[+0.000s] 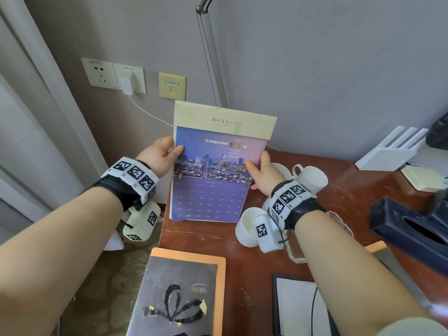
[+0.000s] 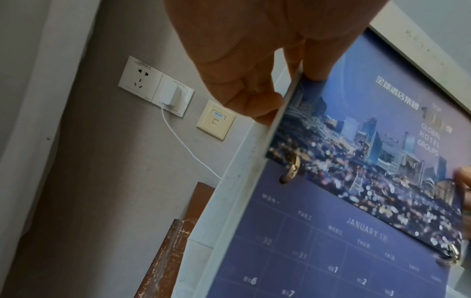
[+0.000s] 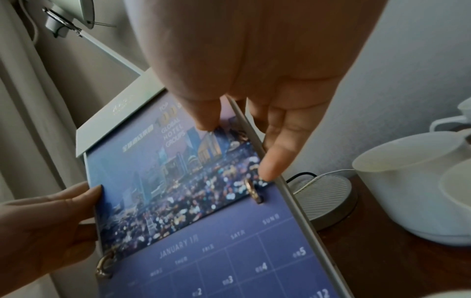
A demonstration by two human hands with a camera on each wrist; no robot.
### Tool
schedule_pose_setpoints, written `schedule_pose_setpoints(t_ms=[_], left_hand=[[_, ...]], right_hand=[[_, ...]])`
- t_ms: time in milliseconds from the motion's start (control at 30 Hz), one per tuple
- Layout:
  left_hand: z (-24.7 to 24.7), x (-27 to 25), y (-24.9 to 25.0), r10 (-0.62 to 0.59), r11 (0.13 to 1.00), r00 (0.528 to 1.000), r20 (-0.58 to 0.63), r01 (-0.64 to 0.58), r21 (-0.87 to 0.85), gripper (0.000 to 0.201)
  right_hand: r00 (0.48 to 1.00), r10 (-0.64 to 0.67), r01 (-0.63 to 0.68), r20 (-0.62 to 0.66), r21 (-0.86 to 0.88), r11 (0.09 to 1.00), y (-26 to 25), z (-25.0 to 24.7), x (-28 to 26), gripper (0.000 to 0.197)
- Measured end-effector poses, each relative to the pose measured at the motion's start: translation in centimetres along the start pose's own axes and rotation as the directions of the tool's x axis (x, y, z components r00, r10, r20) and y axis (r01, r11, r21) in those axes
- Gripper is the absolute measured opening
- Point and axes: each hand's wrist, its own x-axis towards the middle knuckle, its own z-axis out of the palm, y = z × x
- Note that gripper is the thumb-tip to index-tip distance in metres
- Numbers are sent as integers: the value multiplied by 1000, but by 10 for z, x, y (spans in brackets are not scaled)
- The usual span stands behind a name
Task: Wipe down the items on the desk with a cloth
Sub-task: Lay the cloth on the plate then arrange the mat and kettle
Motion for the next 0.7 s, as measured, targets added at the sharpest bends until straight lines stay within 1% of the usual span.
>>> schedule_pose_setpoints(t_ms=[133,267,367,433,500,600,700], left_hand=[[-5,-3,-3,-11,1000,1000,-15,11,-21,33],[-6,-7,-1,-19,1000,1000,-9,19,-9,34],[-8,-11,3,-39,999,999,1,39,-5,38],[-8,-16,4,-51,998,999,-4,51,26,44],[-11,-23,7,-61,998,997,-36,62,16,57],[-14,-34,15,-48,999,990,-133,48,-6,74],[-7,-46,36,34,999,985,-168,-30,29,82]], right_hand=[[1000,-26,26,9,37,999,-4,6,2,37],[999,-46,47,-17,89,995,-1,8,6,36],[998,-57,59,-29,75,995,4,6,7,41],[998,-50,51,-35,34,998,11,1,5,52],[996,-75,74,-51,-20,997,17,-7,-3,58],[991,-114,107,-68,-105,989,28,-22,-23,57],[990,-127,117,-57,-158,980,42,-38,-48,57]])
